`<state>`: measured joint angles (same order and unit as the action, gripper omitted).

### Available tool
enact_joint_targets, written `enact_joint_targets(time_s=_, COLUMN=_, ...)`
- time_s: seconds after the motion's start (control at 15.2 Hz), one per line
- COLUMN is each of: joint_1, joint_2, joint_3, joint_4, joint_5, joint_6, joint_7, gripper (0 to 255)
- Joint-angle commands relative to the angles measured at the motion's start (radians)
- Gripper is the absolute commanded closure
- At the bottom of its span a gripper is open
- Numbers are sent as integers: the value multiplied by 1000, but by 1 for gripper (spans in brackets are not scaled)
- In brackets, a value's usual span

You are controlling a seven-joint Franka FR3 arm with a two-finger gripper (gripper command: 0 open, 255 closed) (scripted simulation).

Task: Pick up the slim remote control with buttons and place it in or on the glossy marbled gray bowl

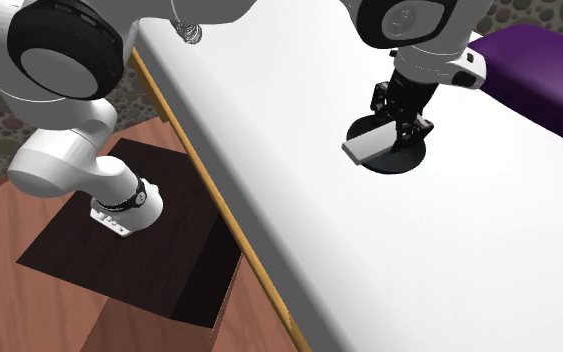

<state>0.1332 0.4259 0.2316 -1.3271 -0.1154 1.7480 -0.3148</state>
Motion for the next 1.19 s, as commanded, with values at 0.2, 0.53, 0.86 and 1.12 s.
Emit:
enact_joint_targets(time_s=0.2, joint_1=-1, joint_2=-5, joint_3=0, joint_4=-14, joint_5=1, joint_6=11, joint_7=0, gripper=255)
enact_joint_targets(time_s=0.53, joint_1=-2, joint_2=-5, joint_3=0, joint_4=-15, joint_5=1, joint_6=11, joint_7=0, gripper=0)
enact_joint_targets(time_s=0.86, joint_1=1, joint_2=-3, joint_3=1, joint_4=23, joint_5=1, joint_6=-24, joint_7=-1, gripper=0)
enact_joint_targets(time_s=1.12, joint_1=12, joint_2=14, joint_3=2, joint_4=143, joint_5=-2, joint_6=-127, joint_7=-3, gripper=0)
